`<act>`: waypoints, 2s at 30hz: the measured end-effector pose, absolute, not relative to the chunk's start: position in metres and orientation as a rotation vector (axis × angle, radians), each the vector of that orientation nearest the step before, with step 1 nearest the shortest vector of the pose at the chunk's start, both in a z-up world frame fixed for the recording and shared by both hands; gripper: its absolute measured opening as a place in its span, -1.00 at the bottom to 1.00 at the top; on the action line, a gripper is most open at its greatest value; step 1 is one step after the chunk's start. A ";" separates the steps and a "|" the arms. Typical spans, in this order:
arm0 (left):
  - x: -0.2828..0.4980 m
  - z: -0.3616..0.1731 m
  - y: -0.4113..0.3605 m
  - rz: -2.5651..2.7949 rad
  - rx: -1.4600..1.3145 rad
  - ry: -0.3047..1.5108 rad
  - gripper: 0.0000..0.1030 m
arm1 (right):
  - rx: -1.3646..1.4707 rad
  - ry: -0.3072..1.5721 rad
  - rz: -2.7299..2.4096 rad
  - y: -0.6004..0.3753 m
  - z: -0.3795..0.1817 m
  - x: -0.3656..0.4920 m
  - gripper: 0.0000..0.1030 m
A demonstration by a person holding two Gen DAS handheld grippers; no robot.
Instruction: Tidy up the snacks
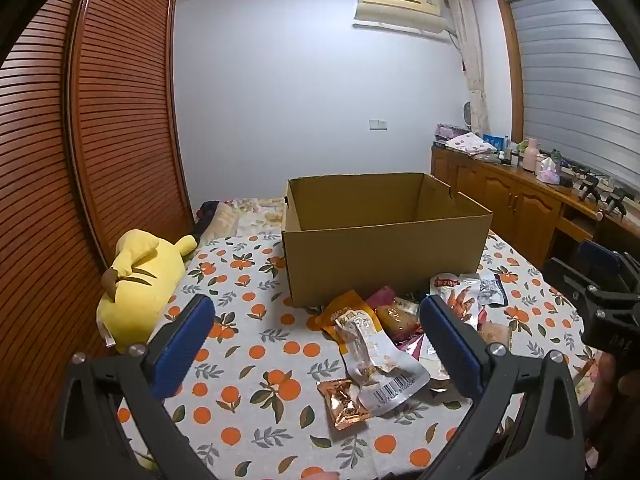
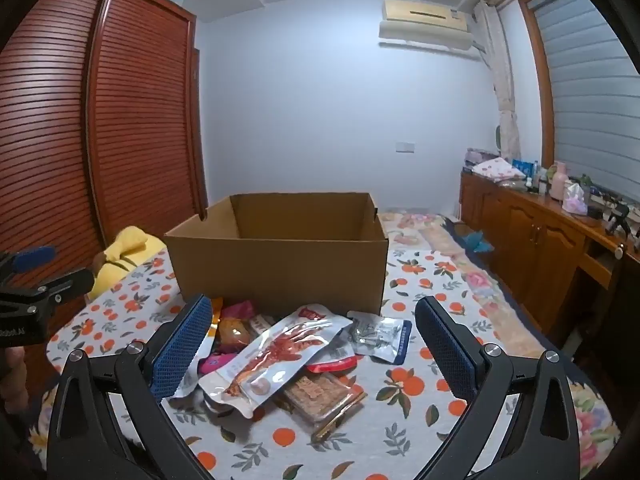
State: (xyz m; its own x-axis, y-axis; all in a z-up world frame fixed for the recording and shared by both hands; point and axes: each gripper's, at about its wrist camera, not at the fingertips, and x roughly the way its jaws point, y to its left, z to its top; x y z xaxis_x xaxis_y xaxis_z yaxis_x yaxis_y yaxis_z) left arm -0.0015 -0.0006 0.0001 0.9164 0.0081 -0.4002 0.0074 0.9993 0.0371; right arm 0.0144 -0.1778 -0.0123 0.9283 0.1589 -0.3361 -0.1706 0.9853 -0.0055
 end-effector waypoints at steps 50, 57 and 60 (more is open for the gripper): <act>0.002 -0.007 0.004 -0.009 0.031 0.443 1.00 | -0.027 0.344 0.157 -0.181 -0.014 0.014 1.00; 0.001 -0.005 0.002 -0.011 0.032 0.436 1.00 | -0.027 0.342 0.152 -0.177 -0.013 0.010 1.00; 0.001 -0.005 0.002 -0.010 0.032 0.436 1.00 | -0.027 0.343 0.152 -0.177 -0.013 0.010 1.00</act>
